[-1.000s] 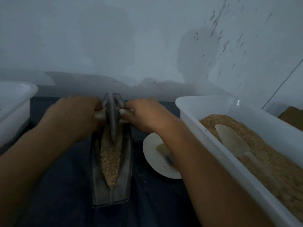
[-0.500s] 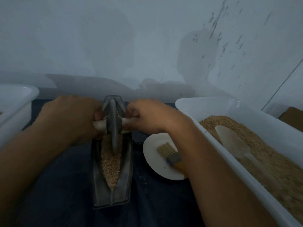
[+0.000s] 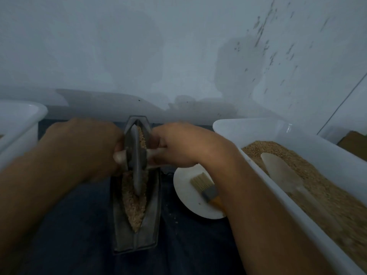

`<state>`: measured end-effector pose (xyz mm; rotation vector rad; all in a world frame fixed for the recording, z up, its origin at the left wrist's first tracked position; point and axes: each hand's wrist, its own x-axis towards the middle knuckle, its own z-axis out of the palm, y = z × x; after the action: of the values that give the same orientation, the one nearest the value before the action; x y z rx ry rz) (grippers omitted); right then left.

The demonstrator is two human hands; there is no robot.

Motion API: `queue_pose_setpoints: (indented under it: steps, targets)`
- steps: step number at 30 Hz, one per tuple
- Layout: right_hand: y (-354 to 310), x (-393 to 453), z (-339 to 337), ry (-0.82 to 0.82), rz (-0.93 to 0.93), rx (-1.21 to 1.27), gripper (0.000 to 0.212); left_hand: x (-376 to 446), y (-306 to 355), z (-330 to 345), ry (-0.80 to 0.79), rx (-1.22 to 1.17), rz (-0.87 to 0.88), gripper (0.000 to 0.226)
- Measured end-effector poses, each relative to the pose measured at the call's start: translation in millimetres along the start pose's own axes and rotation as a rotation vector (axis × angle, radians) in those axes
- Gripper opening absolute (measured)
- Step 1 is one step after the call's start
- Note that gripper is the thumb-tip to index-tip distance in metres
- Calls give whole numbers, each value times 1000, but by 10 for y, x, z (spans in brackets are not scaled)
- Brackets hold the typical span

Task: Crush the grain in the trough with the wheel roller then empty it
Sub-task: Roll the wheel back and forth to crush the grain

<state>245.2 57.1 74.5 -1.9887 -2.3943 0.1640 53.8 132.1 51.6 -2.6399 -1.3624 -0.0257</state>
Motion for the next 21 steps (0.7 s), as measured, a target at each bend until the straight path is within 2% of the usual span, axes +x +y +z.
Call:
queue_pose_setpoints:
  steps: [3,5,7,11,15,18,21]
  targets:
    - [110,142,138,75,78,65,30,13,51,42,110,-65,-54,38]
    - [164,225,229,177,118,115,30,32,68,116,194,-97,-85,27]
    - [188,304,321,290,136,87,33,59,78,209,294,-124,-111,13]
    - [179,416,427,402,146,-3,35,100,86,330,393,-142,-143,15]
    - [197,364,365,330,115,39,33,96,59,308,371,-124,-136,17]
    - [201,221,226,237,67,137,28,37,70,150,293,-117,-132,20]
    - [156,78,90,119,32,111,23,-50,116,3,219,-23,-75,31]
